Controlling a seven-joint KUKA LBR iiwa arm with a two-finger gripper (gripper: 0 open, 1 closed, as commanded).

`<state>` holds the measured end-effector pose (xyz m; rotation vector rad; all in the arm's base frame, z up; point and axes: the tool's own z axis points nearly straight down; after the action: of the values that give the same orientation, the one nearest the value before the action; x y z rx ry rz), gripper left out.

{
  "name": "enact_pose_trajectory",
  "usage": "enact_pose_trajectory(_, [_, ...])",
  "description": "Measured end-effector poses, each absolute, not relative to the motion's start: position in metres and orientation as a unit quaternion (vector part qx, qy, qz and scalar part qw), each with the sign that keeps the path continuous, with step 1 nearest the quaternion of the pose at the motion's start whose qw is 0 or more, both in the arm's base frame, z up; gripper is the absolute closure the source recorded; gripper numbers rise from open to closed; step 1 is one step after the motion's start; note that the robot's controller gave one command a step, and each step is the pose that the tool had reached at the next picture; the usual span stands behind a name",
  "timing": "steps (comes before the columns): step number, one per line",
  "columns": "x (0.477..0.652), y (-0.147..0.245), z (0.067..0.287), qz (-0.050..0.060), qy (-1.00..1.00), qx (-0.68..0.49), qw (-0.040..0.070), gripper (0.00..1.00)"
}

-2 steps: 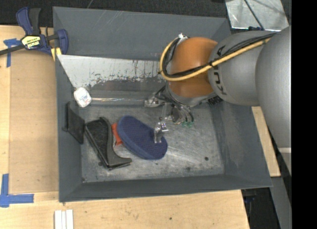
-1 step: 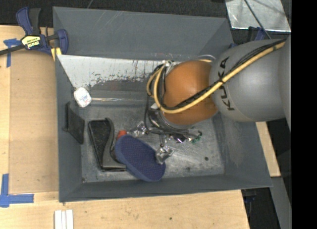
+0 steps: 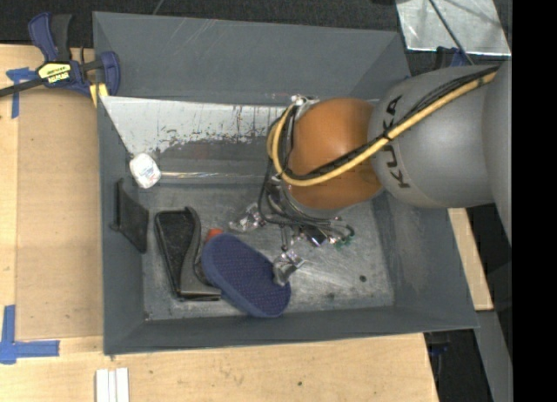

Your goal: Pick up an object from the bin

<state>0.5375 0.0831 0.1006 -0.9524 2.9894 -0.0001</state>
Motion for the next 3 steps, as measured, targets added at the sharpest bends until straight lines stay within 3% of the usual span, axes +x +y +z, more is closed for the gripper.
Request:
enact_pose_trajectory(1, [0.544,0.088,0.076,-0.003,0.968,-0.251,-0.004,0.0])
enact_pose_trajectory(2, [0.554,0.123,0.076,-0.006,0.943,-0.333,-0.001,0.0])
enact_pose_trajectory(3, [0.555,0.124,0.079,-0.005,0.943,-0.332,0.0,1.0])
